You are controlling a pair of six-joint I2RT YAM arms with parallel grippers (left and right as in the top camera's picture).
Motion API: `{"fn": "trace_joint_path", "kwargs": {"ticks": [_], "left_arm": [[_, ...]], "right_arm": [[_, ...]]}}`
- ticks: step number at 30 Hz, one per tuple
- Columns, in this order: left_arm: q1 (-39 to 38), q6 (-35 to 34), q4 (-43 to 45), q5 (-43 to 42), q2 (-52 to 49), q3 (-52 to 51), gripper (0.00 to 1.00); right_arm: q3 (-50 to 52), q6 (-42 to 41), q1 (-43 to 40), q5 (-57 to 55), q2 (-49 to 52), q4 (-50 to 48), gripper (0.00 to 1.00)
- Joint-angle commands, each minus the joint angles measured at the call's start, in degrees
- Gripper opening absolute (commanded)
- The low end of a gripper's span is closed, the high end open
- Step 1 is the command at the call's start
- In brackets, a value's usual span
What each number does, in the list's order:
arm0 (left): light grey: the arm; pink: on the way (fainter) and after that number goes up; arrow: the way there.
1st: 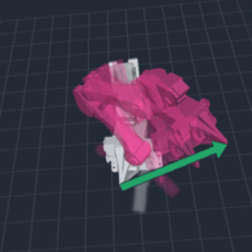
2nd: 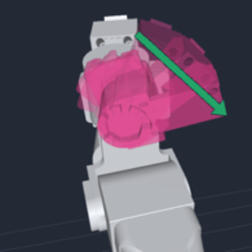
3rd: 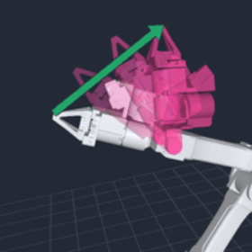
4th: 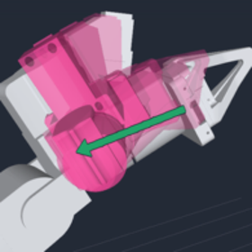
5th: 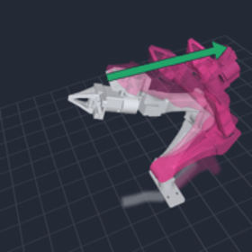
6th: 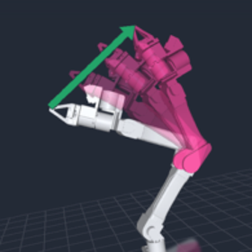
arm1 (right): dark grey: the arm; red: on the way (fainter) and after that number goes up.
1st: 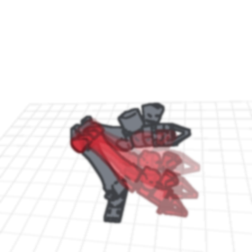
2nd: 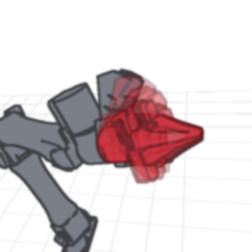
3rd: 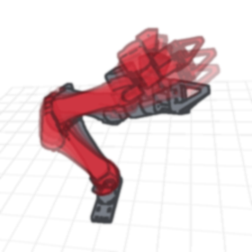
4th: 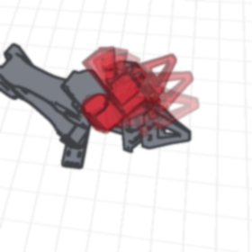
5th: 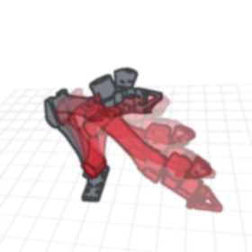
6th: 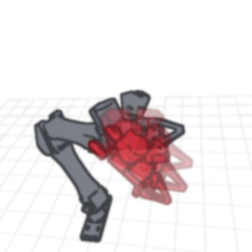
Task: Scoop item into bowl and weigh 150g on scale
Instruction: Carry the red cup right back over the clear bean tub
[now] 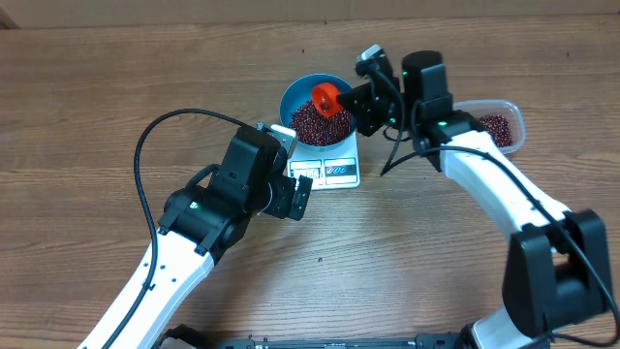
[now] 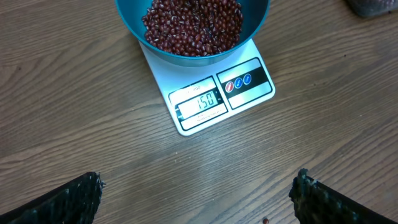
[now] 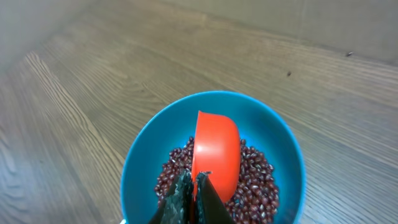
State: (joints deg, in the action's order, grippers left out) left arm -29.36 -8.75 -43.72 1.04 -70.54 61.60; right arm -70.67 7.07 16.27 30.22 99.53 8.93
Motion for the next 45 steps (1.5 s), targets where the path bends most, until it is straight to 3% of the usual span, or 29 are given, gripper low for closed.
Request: {"fn": "trace_joint_path", "kwargs": {"ticks": [1, 10, 21, 29, 37, 45], "left_arm": [[0.09, 1.07, 0.22, -0.61, -0.07, 1.29, 1.00], [0.09, 1.07, 0.22, -0.61, -0.07, 1.29, 1.00], [0.09, 1.07, 0.22, -0.61, -0.07, 1.29, 1.00], [0.09, 1.07, 0.22, -0.61, -0.07, 1.29, 1.00], [0.09, 1.07, 0.22, -0.61, -0.07, 1.29, 1.00], [0.09, 1.07, 0.22, -0.61, -0.07, 1.29, 0.99]], "right_arm": [[-0.22, -1.75, -1.84, 3.43, -5.75, 0.92, 0.04], [-0.22, -1.70, -8.57, 3.96, -14.64, 7.89, 0.04], [-0.22, -1.66, -27.08, 3.98, -19.87, 16.44, 0.04], [-0.22, 9.09, -36.65, 2.91, -19.87, 21.42, 0.04], [-0.20, 25.33, -37.22, -4.61, -19.69, 28.76, 0.04], [-0.13, 28.63, -37.18, -12.50, -17.92, 32.15, 0.04]]}}
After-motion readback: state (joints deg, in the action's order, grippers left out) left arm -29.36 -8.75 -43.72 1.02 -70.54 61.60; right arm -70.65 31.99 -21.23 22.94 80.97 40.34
